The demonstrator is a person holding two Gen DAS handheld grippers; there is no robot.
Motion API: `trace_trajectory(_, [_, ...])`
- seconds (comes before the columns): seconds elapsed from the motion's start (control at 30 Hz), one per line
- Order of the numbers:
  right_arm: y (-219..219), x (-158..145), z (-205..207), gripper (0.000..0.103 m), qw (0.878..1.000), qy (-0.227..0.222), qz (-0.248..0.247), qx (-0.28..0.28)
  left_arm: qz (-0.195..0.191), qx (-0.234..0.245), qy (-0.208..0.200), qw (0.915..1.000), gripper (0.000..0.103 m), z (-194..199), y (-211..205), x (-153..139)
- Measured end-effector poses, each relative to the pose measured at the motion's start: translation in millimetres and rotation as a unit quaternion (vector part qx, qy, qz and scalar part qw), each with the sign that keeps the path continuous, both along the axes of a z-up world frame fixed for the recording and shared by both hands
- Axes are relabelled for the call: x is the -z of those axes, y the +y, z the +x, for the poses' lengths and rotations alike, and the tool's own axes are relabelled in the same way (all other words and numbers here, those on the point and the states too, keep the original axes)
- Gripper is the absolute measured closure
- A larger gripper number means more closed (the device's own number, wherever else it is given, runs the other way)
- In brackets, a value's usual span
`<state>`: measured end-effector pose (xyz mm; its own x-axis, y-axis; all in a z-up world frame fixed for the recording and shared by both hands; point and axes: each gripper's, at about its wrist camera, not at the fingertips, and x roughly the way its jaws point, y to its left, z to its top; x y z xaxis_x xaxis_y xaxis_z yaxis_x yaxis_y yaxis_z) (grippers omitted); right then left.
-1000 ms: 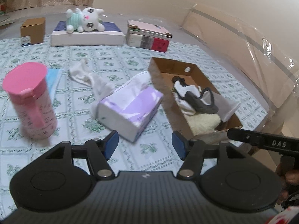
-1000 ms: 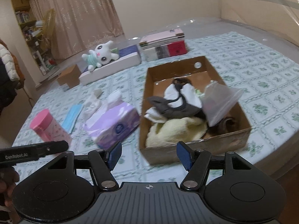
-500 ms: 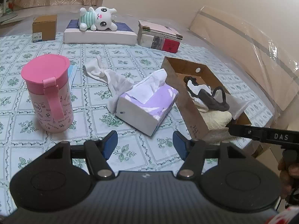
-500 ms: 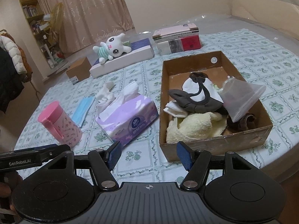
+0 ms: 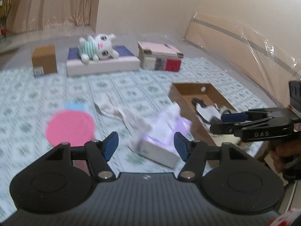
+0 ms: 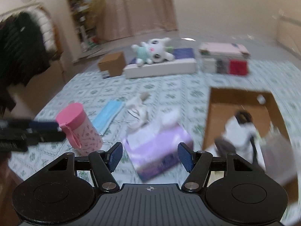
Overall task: Organize soft objects
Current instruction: 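Move the right gripper to the white sock and grasp it, then lift the white sock with the right gripper while the left approaches the blue mask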
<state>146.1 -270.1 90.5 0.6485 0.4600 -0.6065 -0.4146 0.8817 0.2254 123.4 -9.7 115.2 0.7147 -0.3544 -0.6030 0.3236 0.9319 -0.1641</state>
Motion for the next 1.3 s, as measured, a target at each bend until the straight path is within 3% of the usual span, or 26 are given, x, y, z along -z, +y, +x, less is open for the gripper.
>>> trace_trajectory(0.2, [43, 3, 60, 0.038, 0.996, 0.013, -0.041, -0.082, 0.031, 0.007, -0.011, 0.9994, 0.042, 41, 36, -25])
trace_trajectory(0.37, [82, 28, 100, 0.039, 0.986, 0.045, -0.088, -0.134, 0.059, -0.003, -0.009, 0.9982, 0.041, 82, 65, -28])
trace_trajectory(0.6, [110, 74, 142, 0.040, 0.976, 0.105, -0.124, -0.145, 0.064, -0.025, 0.005, 0.9976, 0.041, 128, 100, -12])
trace_trajectory(0.63, [113, 78, 146, 0.043, 0.975, 0.109, -0.128, -0.143, 0.063, -0.027, 0.006, 0.9976, 0.041, 132, 104, -9])
trace_trajectory(0.73, [113, 88, 156, 0.066, 0.975, 0.121, -0.127, -0.138, 0.056, -0.035, 0.011, 0.9978, 0.041, 143, 116, -1])
trace_trajectory(0.8, [114, 90, 159, 0.088, 0.973, 0.126, -0.136, -0.136, 0.050, -0.039, 0.014, 0.9979, 0.041, 148, 122, 3])
trace_trajectory(0.87, [118, 86, 159, 0.094, 0.973, 0.118, -0.143, -0.139, 0.045, -0.042, 0.014, 0.9980, 0.041, 151, 129, 6])
trace_trajectory(1.1, [140, 48, 186, 0.095, 0.982, 0.043, -0.124, -0.135, 0.034, -0.047, 0.020, 0.9981, 0.041, 168, 153, 12])
trace_trajectory(1.3, [172, 56, 238, 0.095, 0.984, 0.023, -0.110, -0.140, 0.034, -0.042, 0.034, 0.9980, 0.041, 192, 164, 32])
